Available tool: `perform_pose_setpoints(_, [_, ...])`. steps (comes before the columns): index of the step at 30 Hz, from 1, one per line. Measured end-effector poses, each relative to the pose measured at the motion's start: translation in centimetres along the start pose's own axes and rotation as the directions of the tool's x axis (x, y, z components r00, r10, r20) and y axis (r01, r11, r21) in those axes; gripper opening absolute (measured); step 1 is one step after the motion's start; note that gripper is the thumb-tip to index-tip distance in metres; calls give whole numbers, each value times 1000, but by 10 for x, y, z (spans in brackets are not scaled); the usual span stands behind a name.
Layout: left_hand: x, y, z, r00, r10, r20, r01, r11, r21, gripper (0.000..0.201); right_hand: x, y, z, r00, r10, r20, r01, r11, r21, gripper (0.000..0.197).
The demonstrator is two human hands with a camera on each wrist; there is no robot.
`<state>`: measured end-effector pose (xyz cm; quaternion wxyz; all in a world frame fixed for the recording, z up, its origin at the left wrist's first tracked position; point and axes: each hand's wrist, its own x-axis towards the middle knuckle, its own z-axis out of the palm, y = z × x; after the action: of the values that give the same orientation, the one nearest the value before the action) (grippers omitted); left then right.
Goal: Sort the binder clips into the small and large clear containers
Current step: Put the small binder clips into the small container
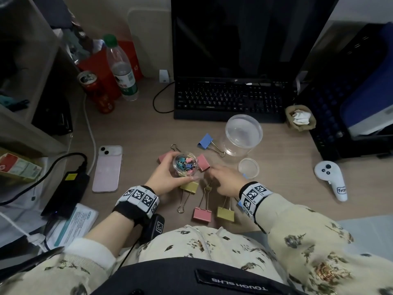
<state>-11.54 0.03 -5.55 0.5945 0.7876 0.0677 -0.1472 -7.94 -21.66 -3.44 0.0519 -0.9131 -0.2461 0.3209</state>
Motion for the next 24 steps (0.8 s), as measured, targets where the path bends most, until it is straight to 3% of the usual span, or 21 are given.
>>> perform_pose_setpoints(3, [-3,1,-3,1000,0,-4,0,1000,-4,81,5,-1,14,1000,20,-5,-20,998,-54,58])
perform_pose_setpoints(8, [-5,-3,-8,1000,-14,-15,14,1000,-20,87,8,-2,22,994,106,10,-106,993,-48,36])
perform_pose_setpoints(13, [-6,-3,-12,999,-35,-12,34,999,-28,102,8,0,19,991,136,-6,-136,991,2,27])
perform_pose_setpoints(18, [-6,-2,-9,998,-52,-28,51,998,-28,90,8,2,11,981,189,-45,-189,982,18,25])
perform_pose_setpoints(24, [-5,3,-6,999,-50,-4,50,999,-2,80,5,4,-15,955,233,-183,-208,968,142,20])
